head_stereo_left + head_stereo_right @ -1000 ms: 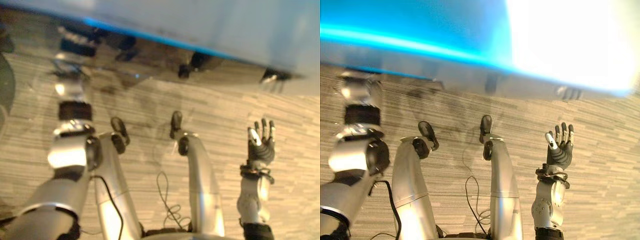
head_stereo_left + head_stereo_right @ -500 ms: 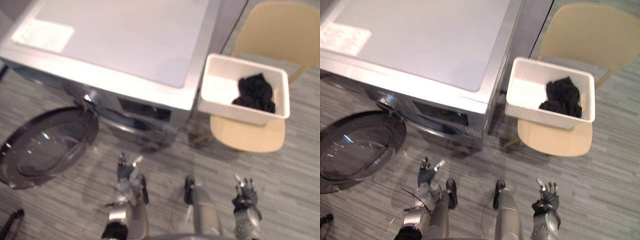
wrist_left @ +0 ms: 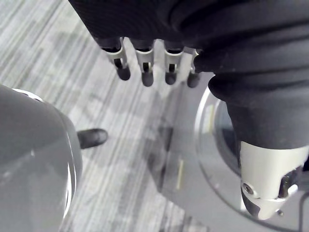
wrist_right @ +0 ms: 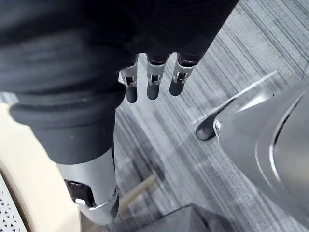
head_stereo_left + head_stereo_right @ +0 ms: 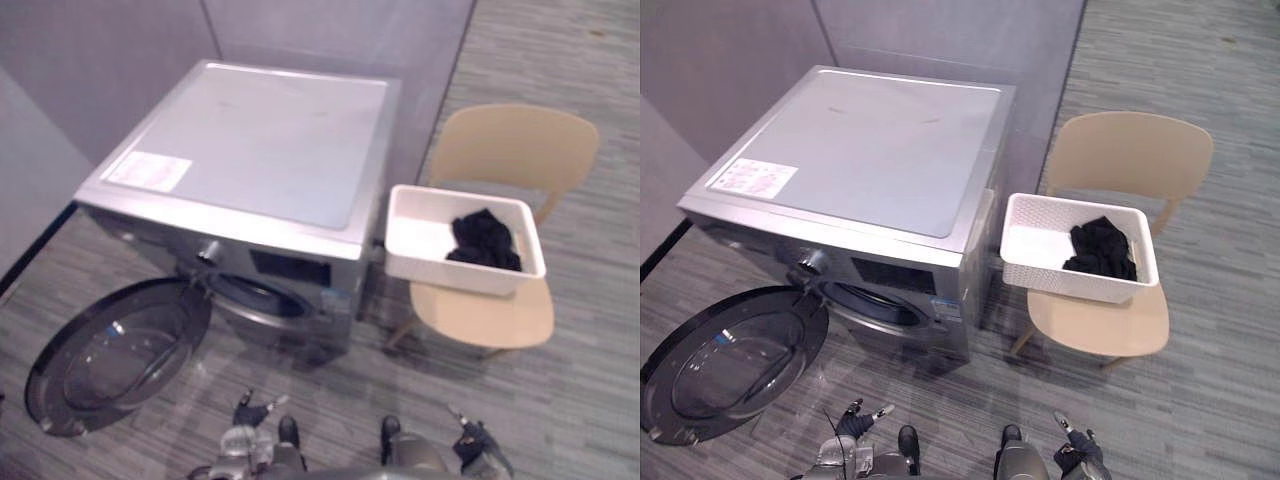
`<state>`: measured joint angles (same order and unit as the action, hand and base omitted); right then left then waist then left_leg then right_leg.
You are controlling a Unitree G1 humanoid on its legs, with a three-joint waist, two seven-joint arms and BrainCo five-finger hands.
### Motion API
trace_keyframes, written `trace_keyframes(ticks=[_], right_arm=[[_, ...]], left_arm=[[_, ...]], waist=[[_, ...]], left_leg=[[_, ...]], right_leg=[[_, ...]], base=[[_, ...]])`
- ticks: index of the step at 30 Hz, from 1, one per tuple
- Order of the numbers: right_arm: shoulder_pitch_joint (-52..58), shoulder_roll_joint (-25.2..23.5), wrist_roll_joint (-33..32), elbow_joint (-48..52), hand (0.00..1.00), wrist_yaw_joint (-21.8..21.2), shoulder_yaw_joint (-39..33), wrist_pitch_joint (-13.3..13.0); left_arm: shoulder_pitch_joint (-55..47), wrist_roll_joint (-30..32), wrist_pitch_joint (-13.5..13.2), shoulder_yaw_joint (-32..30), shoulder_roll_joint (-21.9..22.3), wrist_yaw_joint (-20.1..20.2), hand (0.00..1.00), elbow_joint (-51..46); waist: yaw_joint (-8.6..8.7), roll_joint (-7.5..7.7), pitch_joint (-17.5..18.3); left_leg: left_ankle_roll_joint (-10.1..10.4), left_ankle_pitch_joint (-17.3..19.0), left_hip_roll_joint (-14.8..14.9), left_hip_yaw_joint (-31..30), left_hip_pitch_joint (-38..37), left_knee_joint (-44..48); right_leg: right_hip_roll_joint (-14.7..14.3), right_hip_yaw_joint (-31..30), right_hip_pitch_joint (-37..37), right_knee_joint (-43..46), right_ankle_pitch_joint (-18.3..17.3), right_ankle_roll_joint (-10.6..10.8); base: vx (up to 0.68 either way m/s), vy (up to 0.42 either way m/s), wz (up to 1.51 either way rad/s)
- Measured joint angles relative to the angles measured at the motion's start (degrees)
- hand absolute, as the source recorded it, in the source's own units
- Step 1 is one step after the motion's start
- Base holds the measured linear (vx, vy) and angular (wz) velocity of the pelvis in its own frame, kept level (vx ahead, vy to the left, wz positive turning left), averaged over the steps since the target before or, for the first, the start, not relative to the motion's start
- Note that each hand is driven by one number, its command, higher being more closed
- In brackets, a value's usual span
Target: Pick up the laundry basket with both hands and put the clothes into the washing machine.
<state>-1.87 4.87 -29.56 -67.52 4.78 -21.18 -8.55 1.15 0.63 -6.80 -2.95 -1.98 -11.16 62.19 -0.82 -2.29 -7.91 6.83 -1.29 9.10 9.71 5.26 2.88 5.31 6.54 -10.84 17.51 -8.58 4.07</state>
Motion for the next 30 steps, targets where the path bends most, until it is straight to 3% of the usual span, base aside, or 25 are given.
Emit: trace_keyframes(ticks=[2,4,6,10,12,14,17,22,23,24,25,26,27,29,30], right_arm=[[0.2,1.1,0.5,-0.7,0.0,0.0,1.9,0.0],[0.3,2.3,0.5,-0.8,0.0,0.1,3.2,-0.1],[-0.4,3.9,0.4,-0.6,0.0,0.0,4.3,-0.2],[-1.8,3.4,0.4,1.3,0.0,-0.1,4.2,-0.3],[-1.5,2.2,0.6,0.9,0.0,-0.1,4.0,-0.2],[-0.5,0.8,0.9,-0.2,0.0,-0.1,3.6,0.0],[1.2,-0.4,1.2,-1.6,0.0,0.0,0.9,0.0],[2.5,-0.7,2.9,-2.0,0.0,-0.1,-3.4,0.2],[2.4,-1.1,3.1,-2.0,0.0,0.0,-3.3,0.2],[2.3,-1.2,3.1,-1.9,0.0,0.0,-2.9,0.2],[2.2,-1.2,3.1,-1.9,0.0,0.0,-2.6,0.2],[2.0,-1.0,3.0,-1.9,0.0,0.1,-2.2,0.2],[2.1,-0.9,2.9,-1.9,0.0,0.2,-1.4,0.2],[2.3,-0.3,2.6,-1.9,0.0,0.3,-0.9,0.2],[2.2,0.0,2.6,-1.9,0.0,0.5,-1.1,0.2]], left_arm=[[0.0,-0.4,0.0,0.0,0.0,0.2,0.0,0.8],[-0.2,-1.6,-0.1,-0.7,0.3,1.2,0.0,0.8],[-1.6,-2.4,-0.3,-2.2,1.2,1.3,0.0,0.7],[-2.6,-2.5,-0.1,-2.2,1.3,2.5,0.0,0.9],[-2.5,-2.5,-0.2,-2.2,1.3,3.0,0.0,1.0],[-1.9,-1.7,-0.1,-1.9,1.2,3.6,0.0,2.0],[-0.4,0.1,-0.1,-0.9,1.6,3.8,0.0,3.2],[0.8,0.7,-0.1,1.3,1.3,4.9,0.0,4.4],[1.7,1.7,-0.1,2.4,0.9,4.9,0.0,5.3],[1.7,2.5,-0.1,3.1,0.6,4.9,0.0,5.4],[1.7,2.5,-0.1,3.1,0.6,4.8,0.0,5.4],[1.7,2.2,-0.1,3.2,0.6,4.8,0.0,5.4],[1.5,2.0,0.0,3.0,0.2,4.8,0.0,5.5],[0.7,1.0,0.0,2.7,-0.7,4.8,0.0,5.6],[-0.2,0.9,0.0,2.6,-1.1,4.7,0.0,5.5]], waist=[[0.14,-0.13,0.2],[-0.05,-0.31,0.8],[-0.22,-0.36,2.8],[-0.29,-1.14,4.2],[-0.1,-1.0,4.6],[0.19,0.1,5.0],[0.82,0.93,5.2],[2.39,-0.41,5.6],[2.47,-0.24,4.5],[2.96,-0.13,2.9],[3.09,-0.53,2.2],[3.46,-1.18,1.3],[3.73,-0.15,0.7],[3.8,-0.05,0.6],[3.69,0.19,0.5]], left_leg=[[-0.2,-0.8,-0.8,-2.2,-1.4,-1.8],[-0.4,-0.3,-2.3,-5.4,-2.0,-2.3],[-2.2,1.1,-4.6,-6.8,-2.1,-3.1],[-3.8,2.3,-6.5,-3.9,-2.9,-4.1],[-4.2,2.6,-6.9,-1.9,-3.3,-3.6],[-4.5,2.8,-7.0,-0.2,-3.3,-2.7],[-4.8,4.1,-6.8,0.0,-3.3,1.7],[-4.5,9.1,-4.0,2.7,-4.9,4.1],[-4.5,9.1,-3.5,3.8,-6.2,3.9],[-4.9,9.4,-3.0,5.0,-8.4,3.7],[-5.3,9.8,-2.4,5.4,-9.7,3.6],[-5.3,10.9,-2.2,6.5,-11.7,3.1],[-5.4,11.4,-2.9,7.9,-13.2,2.8],[-5.1,11.6,-3.1,8.7,-14.5,1.6],[-4.2,11.8,-3.4,9.5,-15.7,1.0]], right_leg=[[0.1,0.7,1.7,0.1,-2.0,0.0],[-0.7,-2.8,2.6,0.4,-3.5,0.6],[-1.3,-8.7,2.2,0.7,-4.7,1.0],[-2.0,-17.0,1.4,-0.6,-4.4,1.4],[-2.0,-19.9,1.5,-1.5,-3.8,1.0],[-1.9,-22.6,2.5,-4.3,-1.6,1.7],[-1.2,-22.6,5.3,-7.4,1.4,2.4],[-3.7,-20.3,3.0,-1.8,1.6,2.7],[-3.9,-17.8,0.6,4.1,1.8,3.5],[-4.0,-14.6,-2.5,12.6,3.0,6.6],[-3.7,-12.5,-4.4,17.0,4.1,8.2],[-1.7,-9.3,-9.3,28.3,3.3,5.2],[2.3,-8.3,-13.9,37.6,0.0,-0.1],[6.8,-9.6,-16.9,38.3,-1.0,-1.9],[8.7,-11.6,-16.0,31.1,-0.4,-1.0]], base=[[0.0,-0.006,0.72],[0.03,0.014,0.59],[0.1,0.067,0.06],[0.14,0.092,-0.49],[0.17,0.084,-0.62],[0.24,0.06,-0.57],[0.15,0.031,-0.29],[0.09,0.006,-0.43],[0.01,-0.02,-0.4],[0.0,-0.033,-0.37],[-0.01,-0.012,-0.3],[0.01,0.015,-0.15],[0.01,0.025,-0.11],[0.0,-0.024,-0.09],[0.02,-0.095,-0.15]])
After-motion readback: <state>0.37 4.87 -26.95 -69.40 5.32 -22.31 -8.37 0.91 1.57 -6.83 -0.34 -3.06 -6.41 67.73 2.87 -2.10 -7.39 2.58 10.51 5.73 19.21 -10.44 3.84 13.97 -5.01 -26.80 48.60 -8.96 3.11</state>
